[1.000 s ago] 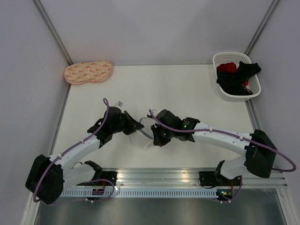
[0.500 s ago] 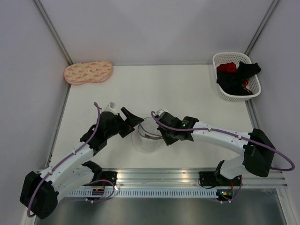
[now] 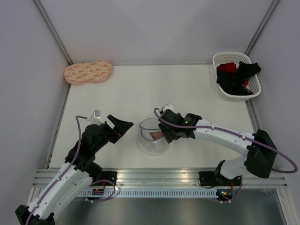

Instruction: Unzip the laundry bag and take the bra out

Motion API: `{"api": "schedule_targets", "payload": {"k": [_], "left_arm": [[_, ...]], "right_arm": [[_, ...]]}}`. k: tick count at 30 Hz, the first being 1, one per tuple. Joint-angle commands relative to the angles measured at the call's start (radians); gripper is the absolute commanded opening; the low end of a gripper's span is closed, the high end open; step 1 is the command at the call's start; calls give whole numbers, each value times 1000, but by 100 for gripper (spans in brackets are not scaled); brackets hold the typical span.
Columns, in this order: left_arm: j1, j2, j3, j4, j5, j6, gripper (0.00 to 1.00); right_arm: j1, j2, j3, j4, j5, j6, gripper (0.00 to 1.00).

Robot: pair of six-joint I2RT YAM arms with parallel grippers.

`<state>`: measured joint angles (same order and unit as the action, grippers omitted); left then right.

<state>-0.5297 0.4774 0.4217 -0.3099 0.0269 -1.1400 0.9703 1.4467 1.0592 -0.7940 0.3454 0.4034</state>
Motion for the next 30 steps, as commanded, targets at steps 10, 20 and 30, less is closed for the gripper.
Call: {"api": "schedule_targets", "payload": {"k": [10, 20, 30], "left_arm": [[2, -85, 22, -144, -21, -7, 100], [2, -155, 31, -204, -53, -20, 100], [2, -221, 20, -284, -82, -58, 100]], "right_arm": [[70, -151, 201, 4, -290, -132, 77], [82, 203, 455, -22, -22, -172, 69], [82, 402, 519, -7, -22, -175, 50]]}}
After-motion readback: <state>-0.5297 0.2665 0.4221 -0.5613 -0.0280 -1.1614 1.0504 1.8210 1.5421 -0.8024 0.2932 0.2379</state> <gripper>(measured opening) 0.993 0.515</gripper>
